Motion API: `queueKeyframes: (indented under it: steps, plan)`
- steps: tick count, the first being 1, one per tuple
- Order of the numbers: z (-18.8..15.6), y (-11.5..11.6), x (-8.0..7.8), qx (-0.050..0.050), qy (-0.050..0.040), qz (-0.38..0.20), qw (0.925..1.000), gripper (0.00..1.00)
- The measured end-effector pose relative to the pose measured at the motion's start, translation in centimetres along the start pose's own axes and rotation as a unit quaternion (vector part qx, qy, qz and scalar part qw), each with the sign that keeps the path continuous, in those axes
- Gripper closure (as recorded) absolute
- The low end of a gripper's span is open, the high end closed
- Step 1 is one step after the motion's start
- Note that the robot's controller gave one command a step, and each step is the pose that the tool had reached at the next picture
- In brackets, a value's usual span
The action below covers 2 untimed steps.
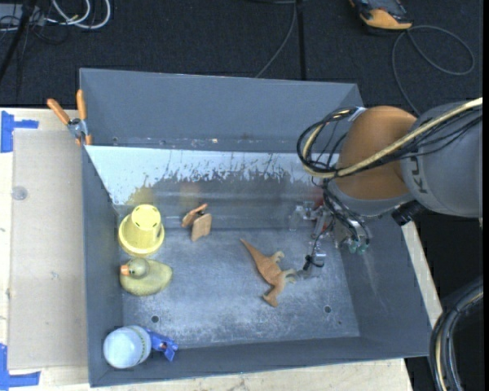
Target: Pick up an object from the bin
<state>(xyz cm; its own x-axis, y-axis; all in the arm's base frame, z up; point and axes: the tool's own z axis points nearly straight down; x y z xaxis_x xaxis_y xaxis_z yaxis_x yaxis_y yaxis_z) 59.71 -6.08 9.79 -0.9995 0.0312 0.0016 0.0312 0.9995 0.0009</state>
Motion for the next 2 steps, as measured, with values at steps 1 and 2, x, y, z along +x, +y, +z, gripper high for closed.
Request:
queueKeyframes:
  steps: [1,2]
  plan:
    - [0.0,0.0,0.0,0.0,0.0,0.0,1.0,0.0]
    - [1.4,2.2,1.8,0.0,-0.0002,0.019,0.9998,0.0]
